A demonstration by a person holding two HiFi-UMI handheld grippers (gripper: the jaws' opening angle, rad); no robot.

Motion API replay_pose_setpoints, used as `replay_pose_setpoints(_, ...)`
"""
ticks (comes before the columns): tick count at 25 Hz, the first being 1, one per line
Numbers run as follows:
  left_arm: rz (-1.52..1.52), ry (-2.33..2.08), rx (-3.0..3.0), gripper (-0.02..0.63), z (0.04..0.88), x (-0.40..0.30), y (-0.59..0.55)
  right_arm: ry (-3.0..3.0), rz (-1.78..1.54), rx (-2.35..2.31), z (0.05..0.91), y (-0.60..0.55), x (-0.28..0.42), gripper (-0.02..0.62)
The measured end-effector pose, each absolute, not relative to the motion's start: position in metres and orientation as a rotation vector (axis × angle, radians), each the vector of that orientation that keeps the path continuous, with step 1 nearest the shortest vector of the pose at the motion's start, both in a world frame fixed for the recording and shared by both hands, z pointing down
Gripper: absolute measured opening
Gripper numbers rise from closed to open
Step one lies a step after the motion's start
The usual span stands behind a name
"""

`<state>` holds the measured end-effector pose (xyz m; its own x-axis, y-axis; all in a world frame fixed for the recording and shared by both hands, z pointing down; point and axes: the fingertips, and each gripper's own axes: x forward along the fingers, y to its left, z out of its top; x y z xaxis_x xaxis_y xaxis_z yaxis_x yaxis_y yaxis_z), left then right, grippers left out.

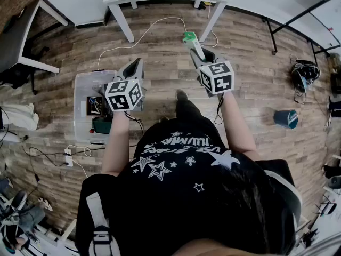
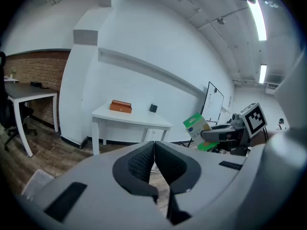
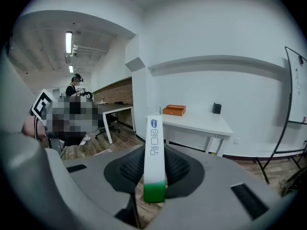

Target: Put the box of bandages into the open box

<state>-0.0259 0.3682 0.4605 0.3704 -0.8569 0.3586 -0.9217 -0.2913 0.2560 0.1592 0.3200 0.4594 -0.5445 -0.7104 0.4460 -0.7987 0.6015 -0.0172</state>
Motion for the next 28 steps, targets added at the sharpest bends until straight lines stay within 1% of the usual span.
replay_pose_setpoints(14, 0.223, -1.527, 2.228, 0.020, 0.459, -0.037, 0.375, -2.415, 0.302, 1.206, 0.458, 0.333, 0.150, 0.107)
replay_pose_setpoints(28, 0.205, -1.521, 2.164, 0.020, 0.477, -0.084, 0.402, -2.384, 0.301, 1.190, 0.478, 0.349, 0.111, 0.107)
